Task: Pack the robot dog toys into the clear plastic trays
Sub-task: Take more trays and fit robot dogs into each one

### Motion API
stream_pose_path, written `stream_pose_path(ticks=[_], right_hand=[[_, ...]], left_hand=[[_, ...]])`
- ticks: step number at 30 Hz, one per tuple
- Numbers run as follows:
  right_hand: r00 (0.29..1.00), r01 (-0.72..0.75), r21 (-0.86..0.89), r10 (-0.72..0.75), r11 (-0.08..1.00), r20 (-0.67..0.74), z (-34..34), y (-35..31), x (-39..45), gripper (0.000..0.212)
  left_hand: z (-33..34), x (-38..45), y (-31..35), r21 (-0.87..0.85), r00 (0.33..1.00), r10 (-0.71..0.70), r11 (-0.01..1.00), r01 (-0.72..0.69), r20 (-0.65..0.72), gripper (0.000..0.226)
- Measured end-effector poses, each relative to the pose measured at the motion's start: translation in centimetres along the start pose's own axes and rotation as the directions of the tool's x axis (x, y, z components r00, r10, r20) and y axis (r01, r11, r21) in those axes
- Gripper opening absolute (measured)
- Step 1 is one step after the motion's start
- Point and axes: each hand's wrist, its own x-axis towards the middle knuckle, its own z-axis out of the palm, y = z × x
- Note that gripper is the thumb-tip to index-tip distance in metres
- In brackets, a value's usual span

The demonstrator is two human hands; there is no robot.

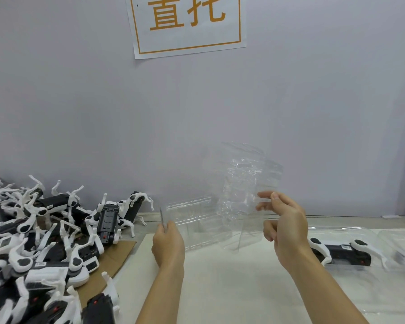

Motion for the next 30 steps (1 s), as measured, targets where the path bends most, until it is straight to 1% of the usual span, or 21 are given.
stream_pose_path(ticks=[1,3,4,5,7,8,9,12,14,16,17,19,20,21,22,23,24,25,26,28,30], right_hand=[[1.000,-0.005,0.004,0.005,1.000,0.022,0.0,0.0,0.0,0.032],[0.997,-0.012,-0.001,0.012,1.000,0.075,0.0,0.0,-0.1,0.032],[0.994,-0.011,-0.018,0.013,1.000,0.107,-0.1,-0.2,-0.2,0.031],[0.989,-0.003,-0.050,0.010,0.999,0.146,-0.1,-0.6,-0.3,0.029],[0.969,0.056,-0.166,-0.013,0.985,0.246,-0.1,-1.9,-0.5,0.027],[0.952,0.105,-0.236,-0.029,0.966,0.305,0.0,-2.8,-0.6,0.026],[0.931,0.159,-0.305,-0.039,0.939,0.364,0.1,-3.9,-0.8,0.024],[0.872,0.270,-0.486,0.003,0.831,0.489,0.7,-7.1,-1.6,0.020],[0.847,0.299,-0.614,0.092,0.731,0.523,1.0,-8.4,-2.3,0.013],[0.815,0.304,-0.739,0.237,0.601,0.529,1.4,-8.8,-3.0,0.007],[0.791,0.308,-0.788,0.316,0.534,0.523,1.7,-8.8,-3.4,0.006],[0.729,0.320,-0.856,0.471,0.406,0.496,2.5,-8.2,-3.9,0.006],[0.693,0.328,-0.879,0.545,0.345,0.472,2.9,-7.8,-4.2,0.006],[0.657,0.335,-0.896,0.609,0.293,0.444,3.4,-7.3,-4.5,0.005],[0.626,0.338,-0.906,0.658,0.256,0.420,4.0,-6.7,-4.8,0.004],[0.600,0.342,-0.909,0.690,0.237,0.405,4.4,-6.2,-5.1,0.004],[0.581,0.348,-0.909,0.708,0.228,0.401,4.8,-5.6,-5.3,0.006],[0.570,0.359,-0.907,0.718,0.221,0.400,5.1,-5.1,-5.4,0.010],[0.568,0.367,-0.906,0.720,0.212,0.399,5.4,-4.7,-5.5,0.015],[0.581,0.371,-0.906,0.710,0.204,0.398,5.5,-4.5,-5.5,0.023],[0.606,0.368,-0.904,0.681,0.219,0.412,5.4,-4.6,-5.2,0.024]], left_hand=[[0.0,0.0,0.1,0.045,1.000,0.018,0.999,-0.018,0.004,0.036],[0.0,-0.2,0.6,0.145,0.997,0.065,0.988,-0.058,-0.041,0.038],[-0.1,-0.3,1.1,0.169,0.993,0.094,0.982,-0.081,-0.069,0.040],[-0.3,-0.5,1.7,0.145,0.988,0.125,0.983,-0.112,-0.088,0.038],[-0.7,-0.6,3.0,0.012,0.976,0.200,0.980,-0.200,-0.085,0.020],[-0.9,-0.7,3.7,-0.064,0.972,0.220,0.972,-0.225,-0.076,0.016],[-1.2,-0.6,4.5,-0.144,0.976,0.207,0.966,-0.214,-0.064,0.019],[-2.1,-0.5,5.9,-0.416,0.991,0.103,0.908,-0.059,0.084,0.021],[-2.3,-0.7,6.2,-0.472,0.980,0.085,0.882,0.009,0.177,0.022],[-2.3,-0.8,6.4,-0.411,0.959,0.095,0.911,0.024,0.267,0.024],[-2.4,-0.8,6.4,-0.343,0.938,0.103,0.939,0.017,0.330,0.026],[-2.5,-1.0,6.6,-0.109,0.867,0.096,0.993,-0.048,0.488,0.028],[-2.6,-1.2,6.6,0.030,0.819,0.072,0.994,-0.108,0.569,0.027],[-2.7,-1.4,6.4,0.162,0.763,0.038,0.969,-0.185,0.645,0.025],[-2.6,-1.7,6.1,0.283,0.702,-0.005,0.917,-0.281,0.712,0.025],[-2.4,-2.0,5.7,0.386,0.647,-0.050,0.836,-0.389,0.760,0.025],[-2.2,-2.2,5.1,0.460,0.611,-0.083,0.739,-0.493,0.788,0.026],[-1.8,-2.3,4.6,0.499,0.596,-0.090,0.653,-0.570,0.798,0.024],[-1.6,-2.3,4.3,0.512,0.599,-0.070,0.603,-0.612,0.798,0.021],[-1.3,-2.2,3.8,0.499,0.620,-0.007,0.600,-0.625,0.785,0.019],[-1.2,-1.9,3.6,0.470,0.625,0.048,0.617,-0.632,0.779,0.020]])
